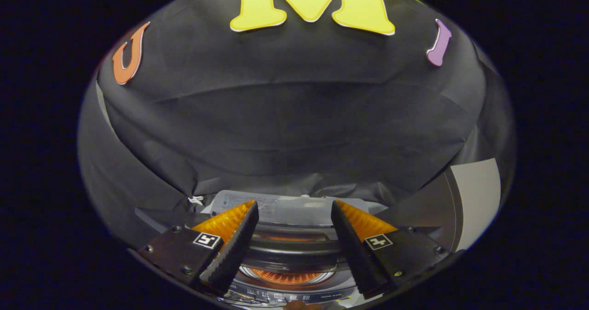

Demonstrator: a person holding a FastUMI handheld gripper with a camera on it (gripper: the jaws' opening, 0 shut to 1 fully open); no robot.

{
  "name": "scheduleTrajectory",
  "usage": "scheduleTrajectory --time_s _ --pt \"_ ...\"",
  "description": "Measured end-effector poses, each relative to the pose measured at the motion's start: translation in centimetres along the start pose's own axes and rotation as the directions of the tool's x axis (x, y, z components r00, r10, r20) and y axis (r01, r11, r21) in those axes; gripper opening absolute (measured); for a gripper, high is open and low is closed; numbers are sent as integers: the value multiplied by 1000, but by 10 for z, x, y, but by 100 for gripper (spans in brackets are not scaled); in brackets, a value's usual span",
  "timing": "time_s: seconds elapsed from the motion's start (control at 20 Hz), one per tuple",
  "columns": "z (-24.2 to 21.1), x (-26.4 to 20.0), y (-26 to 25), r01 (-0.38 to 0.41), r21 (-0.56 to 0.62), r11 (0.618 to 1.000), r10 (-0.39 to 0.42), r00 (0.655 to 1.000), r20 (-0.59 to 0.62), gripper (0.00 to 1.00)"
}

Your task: Put the clothes into the washing machine and then close the washing machine lid.

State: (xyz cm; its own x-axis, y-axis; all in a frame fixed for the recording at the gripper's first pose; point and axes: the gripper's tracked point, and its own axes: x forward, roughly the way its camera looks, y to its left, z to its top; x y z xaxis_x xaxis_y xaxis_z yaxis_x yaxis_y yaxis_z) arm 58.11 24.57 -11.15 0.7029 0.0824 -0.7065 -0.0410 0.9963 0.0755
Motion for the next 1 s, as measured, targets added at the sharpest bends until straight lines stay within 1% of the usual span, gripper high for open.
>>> scheduleTrajectory --time_s 0.2,0.35,0.45,0.55,0.65,0.75,0.85,1.0 --pt "-18 -8 1 -1 -2 1000 1 1000 -14 99" --pt "-41 -15 3 -7 -11 1000 7 1000 -30 99" --pt "-69 -21 3 -17 7 1000 17 998 -57 99" --pt "-106 -24 -4 -7 25 1000 9 998 -60 99" --pt "-146 -27 -9 0 1 1000 0 995 -99 99" --pt "-170 -32 -11 4 -31 1000 -8 993 -122 98" --pt "-176 -44 -10 4 -58 998 -10 994 -113 98" --pt "-171 -70 -6 -5 -71 997 0 998 -70 98"
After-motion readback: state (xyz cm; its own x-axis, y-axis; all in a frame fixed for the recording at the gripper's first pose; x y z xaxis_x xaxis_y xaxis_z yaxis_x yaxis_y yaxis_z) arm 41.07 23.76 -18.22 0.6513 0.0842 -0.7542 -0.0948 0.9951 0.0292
